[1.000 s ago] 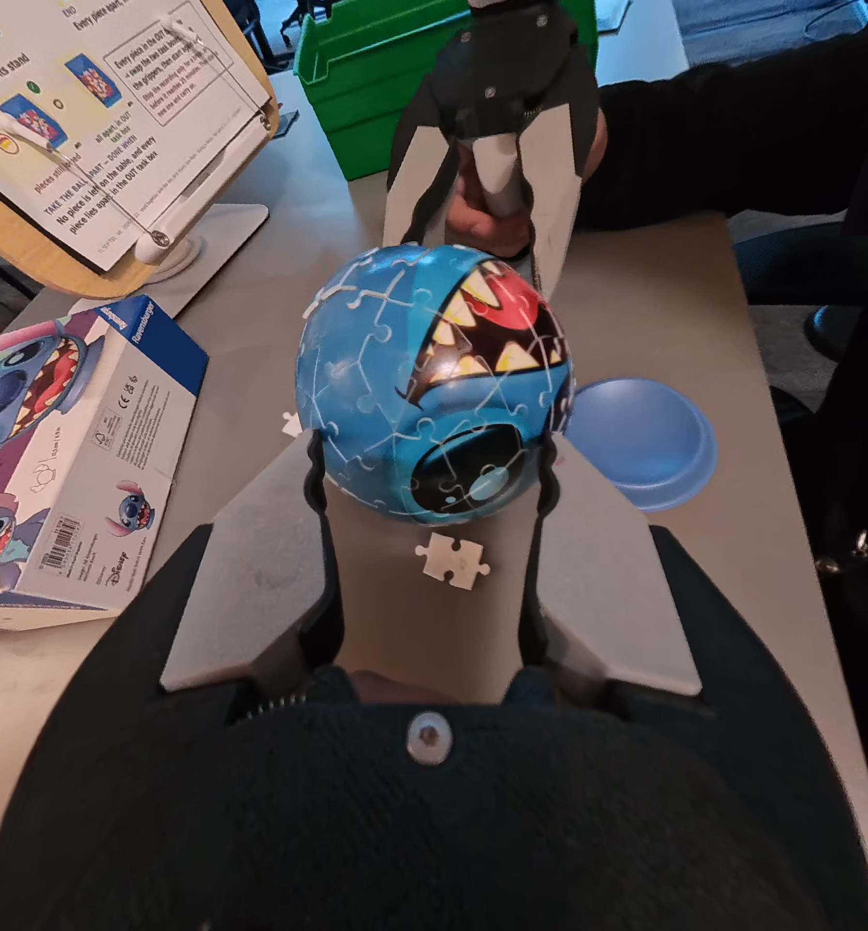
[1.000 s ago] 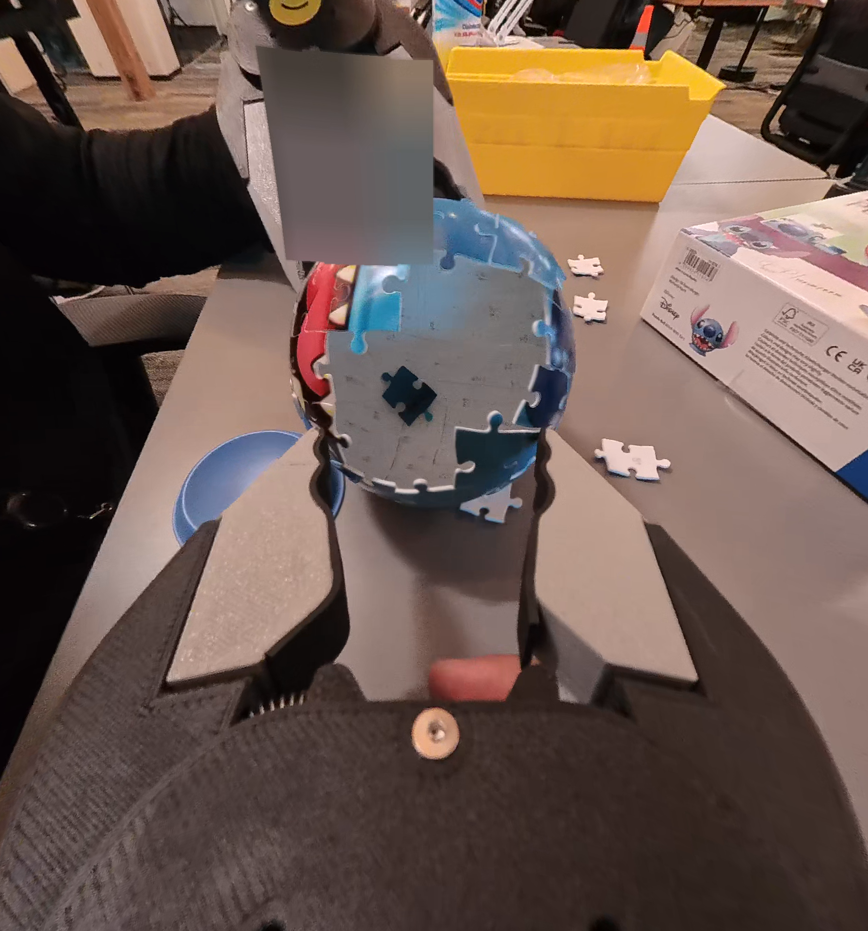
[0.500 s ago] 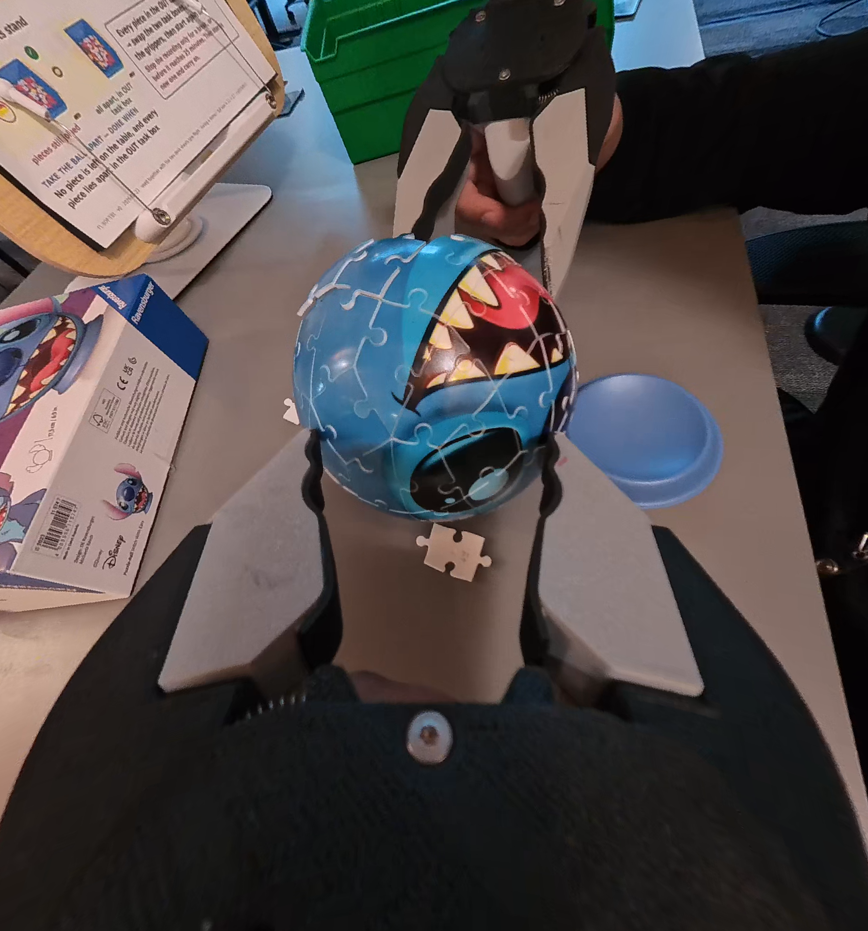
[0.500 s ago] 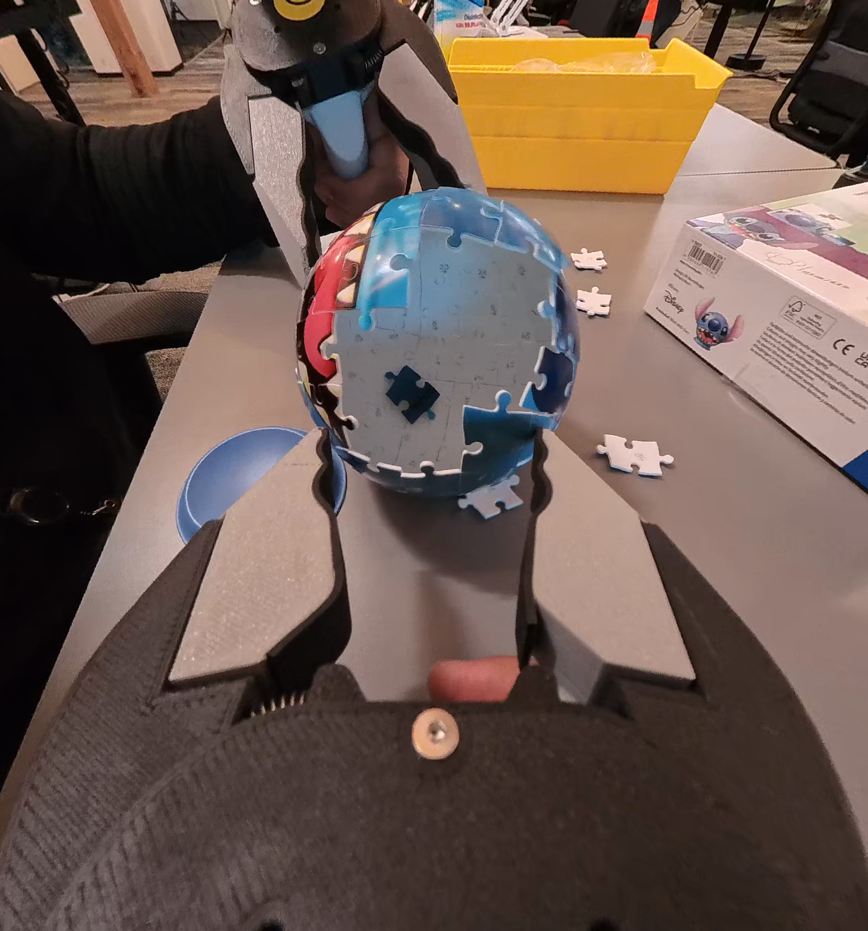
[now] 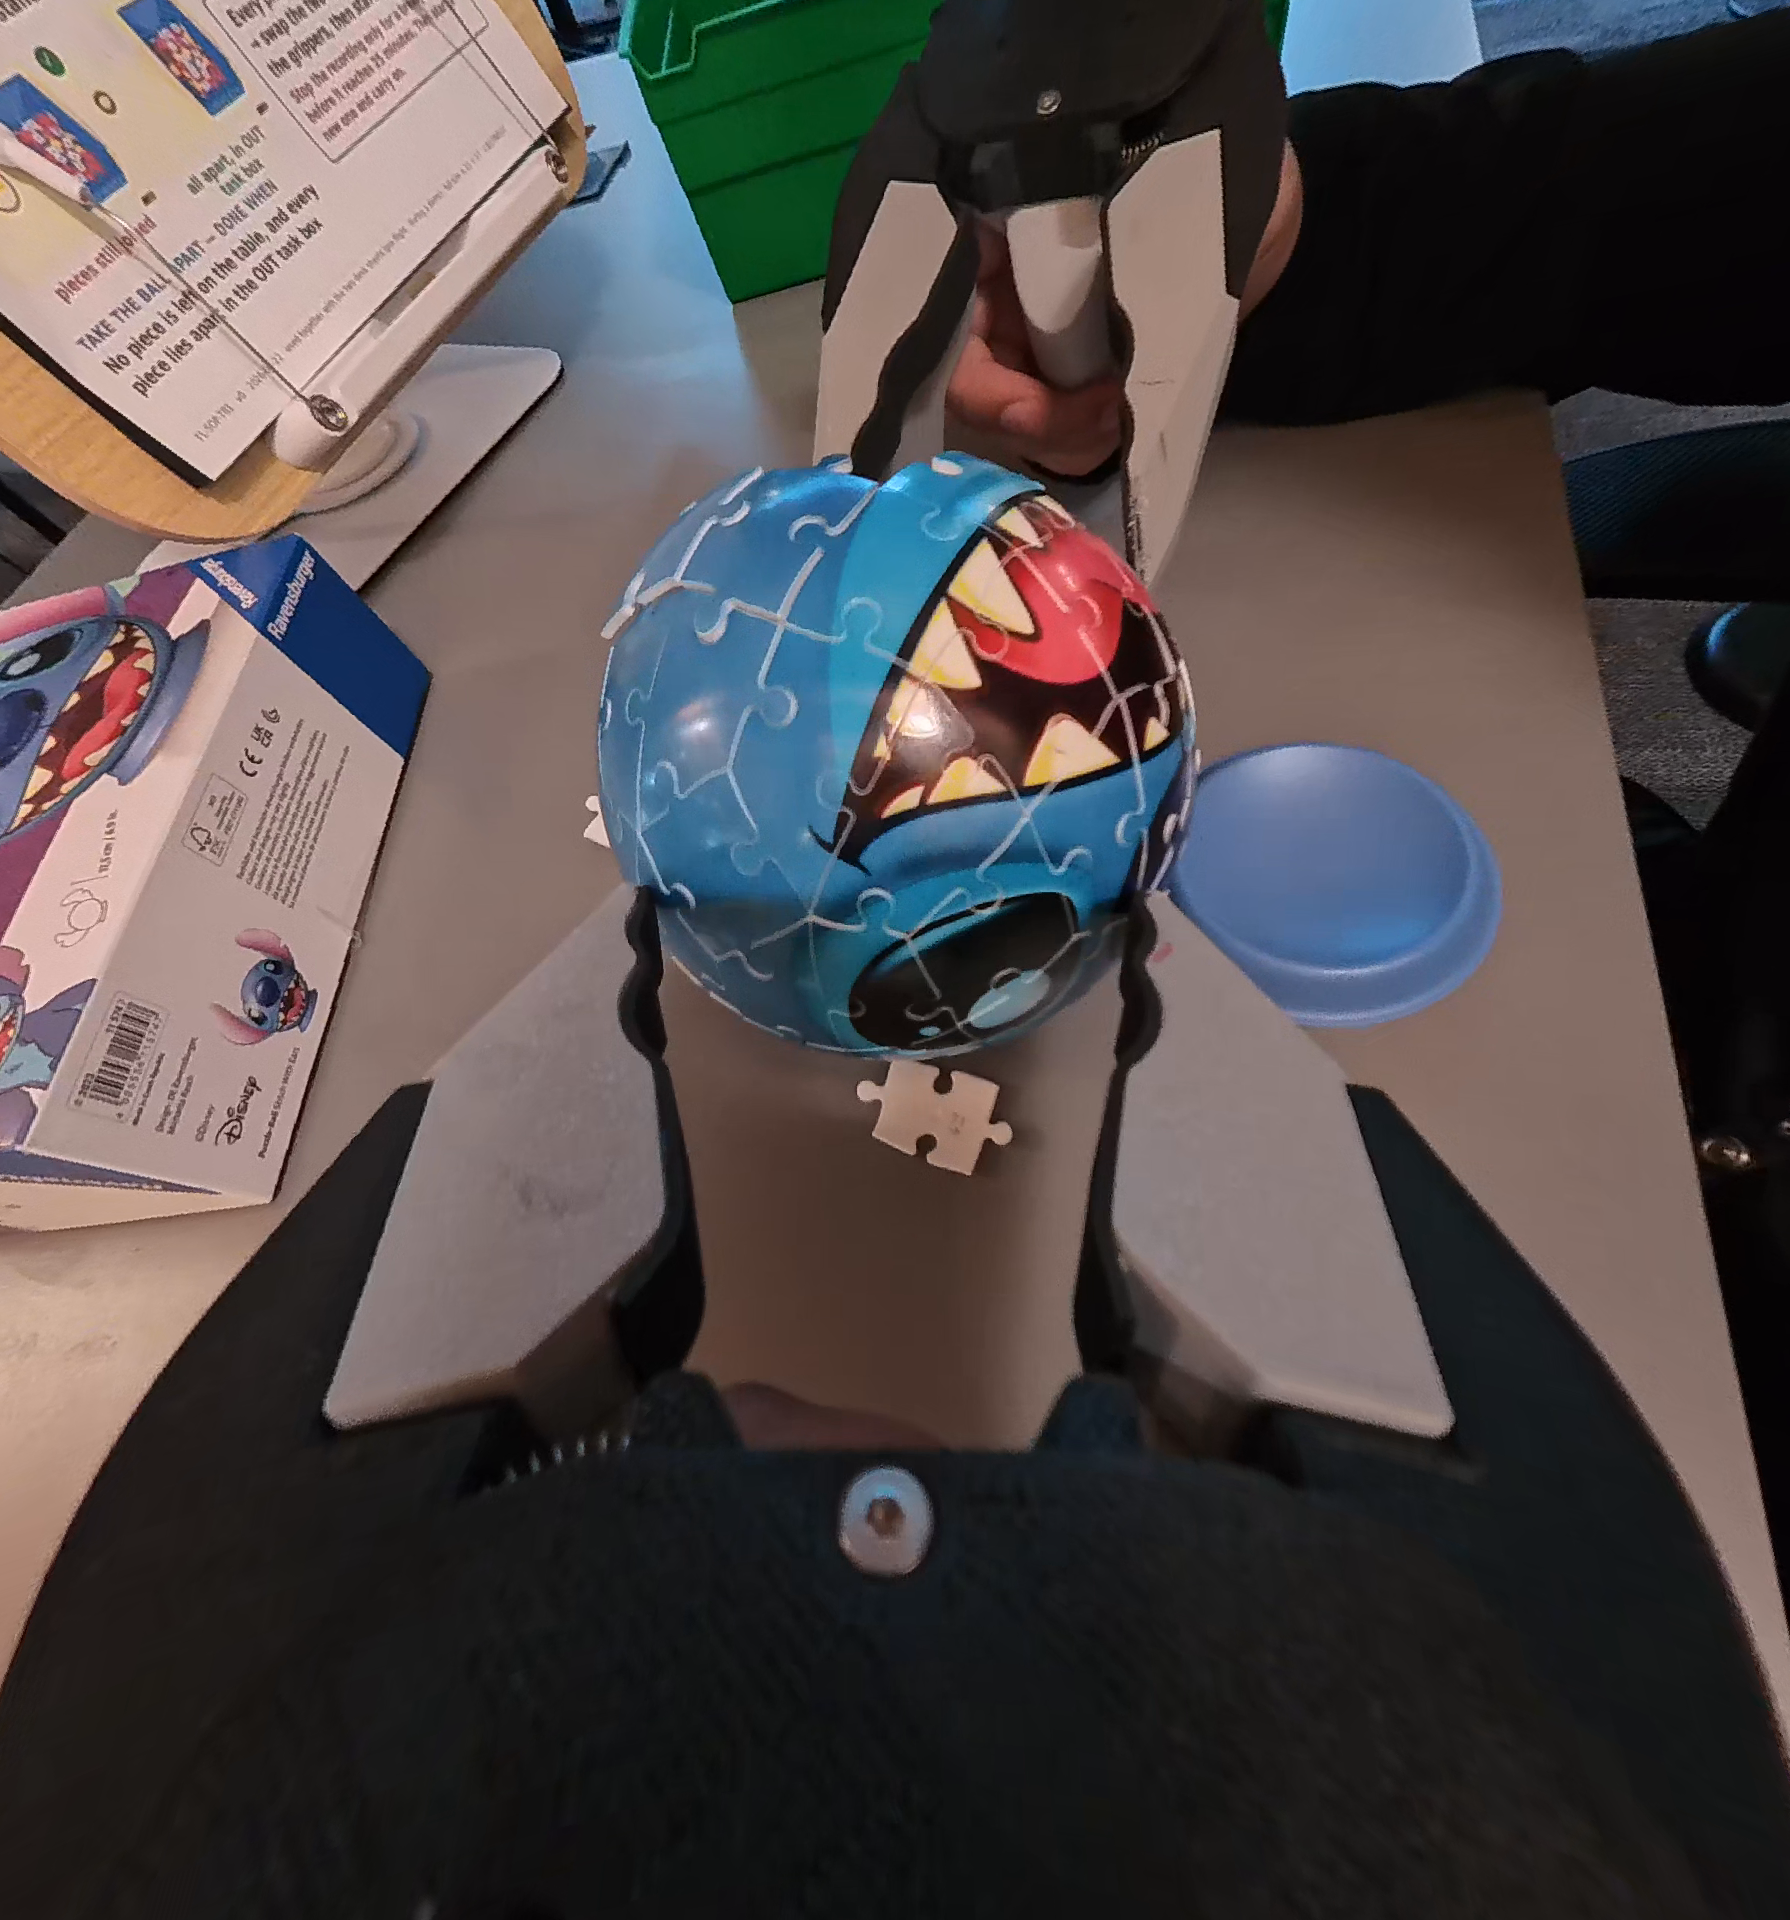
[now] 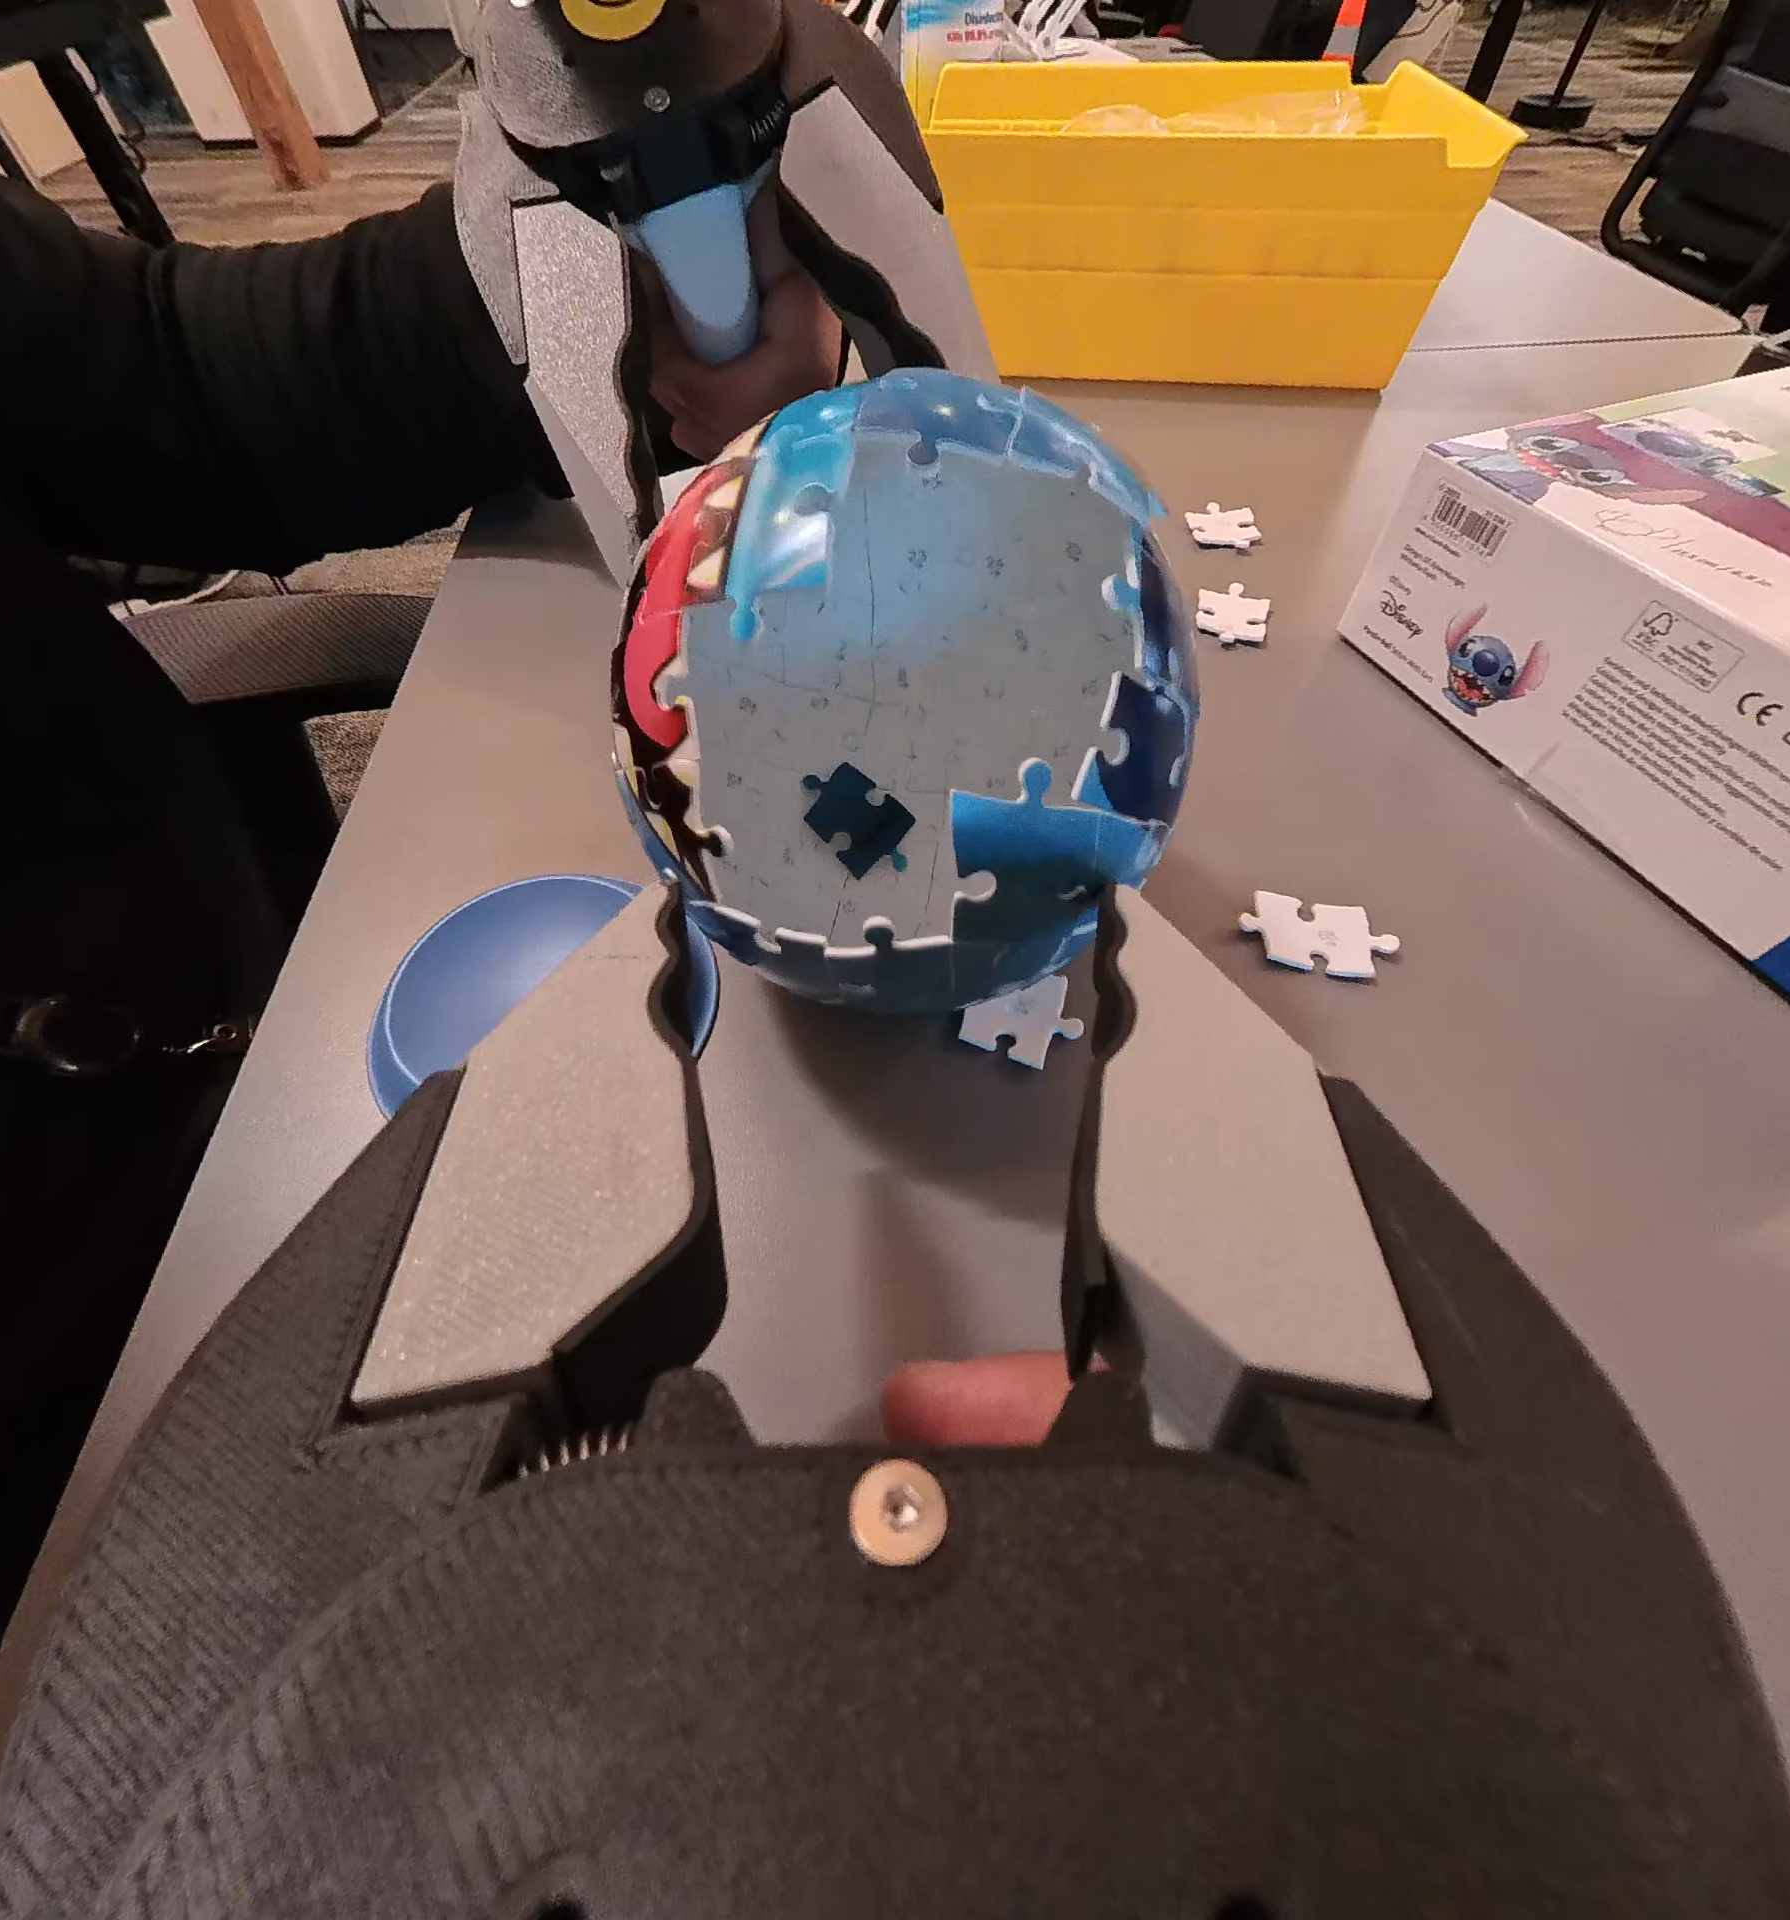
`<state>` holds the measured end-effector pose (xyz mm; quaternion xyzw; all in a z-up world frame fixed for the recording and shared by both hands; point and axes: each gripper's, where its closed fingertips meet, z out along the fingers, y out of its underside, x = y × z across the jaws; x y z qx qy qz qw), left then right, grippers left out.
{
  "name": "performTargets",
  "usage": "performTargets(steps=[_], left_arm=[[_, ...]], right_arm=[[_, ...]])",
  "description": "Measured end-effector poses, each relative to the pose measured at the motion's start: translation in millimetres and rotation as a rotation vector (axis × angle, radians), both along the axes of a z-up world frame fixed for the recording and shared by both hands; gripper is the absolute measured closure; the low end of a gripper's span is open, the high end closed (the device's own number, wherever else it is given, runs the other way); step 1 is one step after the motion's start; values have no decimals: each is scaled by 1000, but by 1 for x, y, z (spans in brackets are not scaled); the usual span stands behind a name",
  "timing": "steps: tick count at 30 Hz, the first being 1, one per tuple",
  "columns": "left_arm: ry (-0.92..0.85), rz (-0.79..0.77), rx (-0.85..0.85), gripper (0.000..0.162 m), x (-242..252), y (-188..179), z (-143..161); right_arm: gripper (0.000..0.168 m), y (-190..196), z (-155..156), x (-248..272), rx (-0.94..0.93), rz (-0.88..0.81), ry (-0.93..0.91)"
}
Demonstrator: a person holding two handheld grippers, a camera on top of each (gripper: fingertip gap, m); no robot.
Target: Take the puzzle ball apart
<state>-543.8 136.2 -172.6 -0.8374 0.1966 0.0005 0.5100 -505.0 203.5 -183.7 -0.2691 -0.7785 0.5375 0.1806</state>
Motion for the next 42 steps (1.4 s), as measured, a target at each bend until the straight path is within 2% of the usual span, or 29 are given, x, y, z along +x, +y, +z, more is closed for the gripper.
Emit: performTargets(steps=[13, 19, 23, 25, 28, 30, 34, 37, 42], left_arm=[[-38, -4, -8, 72, -1, 0, -4], [-147, -9, -41, 58, -7, 1, -14], [-242, -24, -32, 58, -7, 0, -15], [-230, -31, -46, 58, -6, 1, -20], [-220, -51, -80, 54, 0, 2, -33], [-193, -52, -77, 49, 2, 4, -39], [-71, -49, -56, 48, 2, 3, -40], [-2, -57, -18, 49, 5, 4, -33], [138, -89, 132, 50, 19, -2, -2]], right_arm=[[92, -1, 0, -1, -7, -2, -1], [92, 1, 1, -2, -42, -5, -24], [88, 0, -6, -5, -67, 10, -77], [87, -7, -12, -7, -57, 29, -99], [77, -17, -20, -9, -21, 50, -121], [75, -20, -20, -9, -5, 48, -103], [75, -21, -19, -8, 84, 36, -19], [74, -21, -10, -3, 91, 36, 36], [76, -28, 17, 14, 72, 35, 163]])
